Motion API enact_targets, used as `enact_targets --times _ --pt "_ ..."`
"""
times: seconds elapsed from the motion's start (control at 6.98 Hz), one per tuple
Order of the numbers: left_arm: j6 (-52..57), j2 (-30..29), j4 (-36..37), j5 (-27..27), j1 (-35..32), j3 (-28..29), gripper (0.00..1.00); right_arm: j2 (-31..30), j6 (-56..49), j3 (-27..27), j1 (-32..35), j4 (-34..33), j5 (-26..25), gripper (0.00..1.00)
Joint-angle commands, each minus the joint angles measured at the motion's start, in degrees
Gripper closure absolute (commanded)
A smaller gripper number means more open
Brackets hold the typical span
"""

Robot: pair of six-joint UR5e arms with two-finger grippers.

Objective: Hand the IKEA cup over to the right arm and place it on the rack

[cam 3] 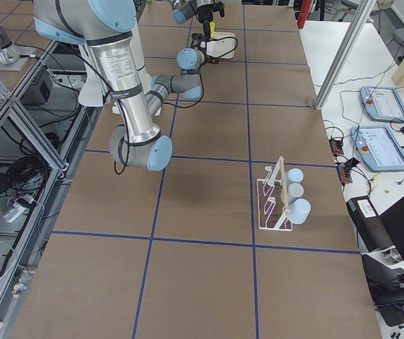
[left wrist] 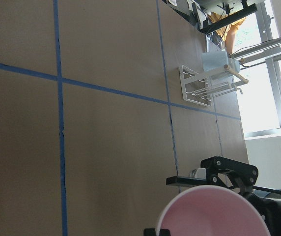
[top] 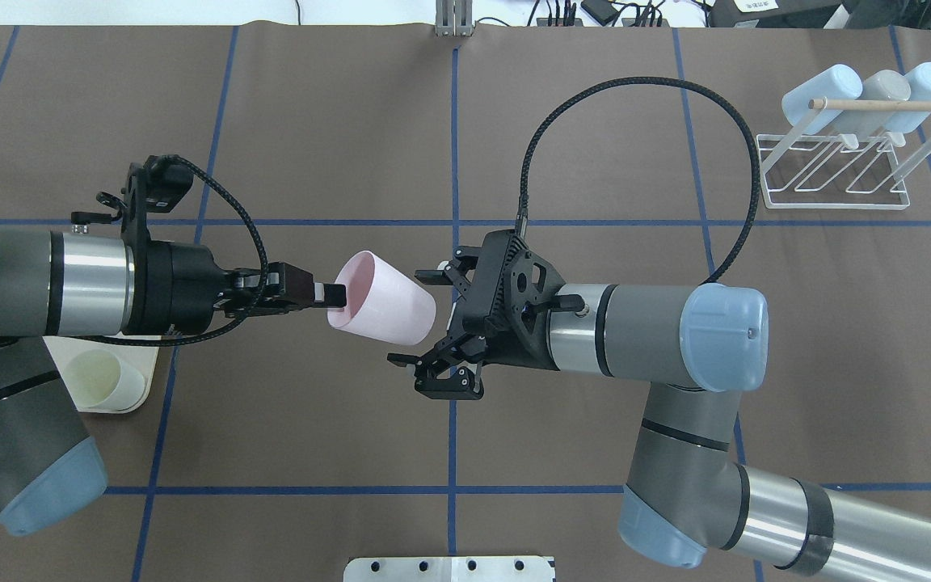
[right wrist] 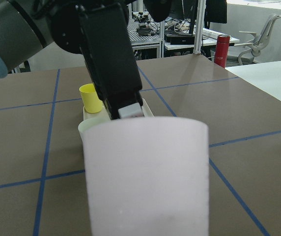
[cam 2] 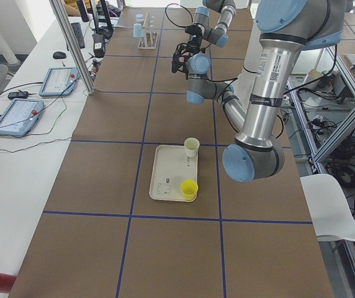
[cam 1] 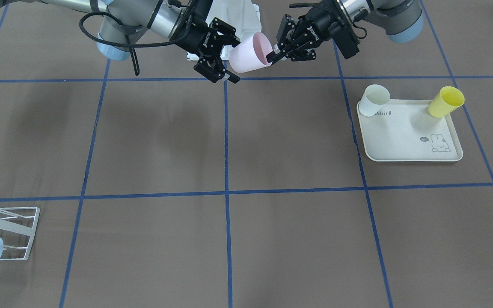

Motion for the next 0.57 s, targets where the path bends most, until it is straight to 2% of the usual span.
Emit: enact_targets --times 0.0,0.43 --pt "0.0 0.0 0.0 0.1 0.2 0.0 1.00 0.0 0.0 0.1 0.0 -0.1 0.0 0.01" --pt "0.0 0.1 0.0 0.1 0.2 0.0 1.00 -0.1 -0.1 0.1 0.0 -0.1 -0.1 0.03"
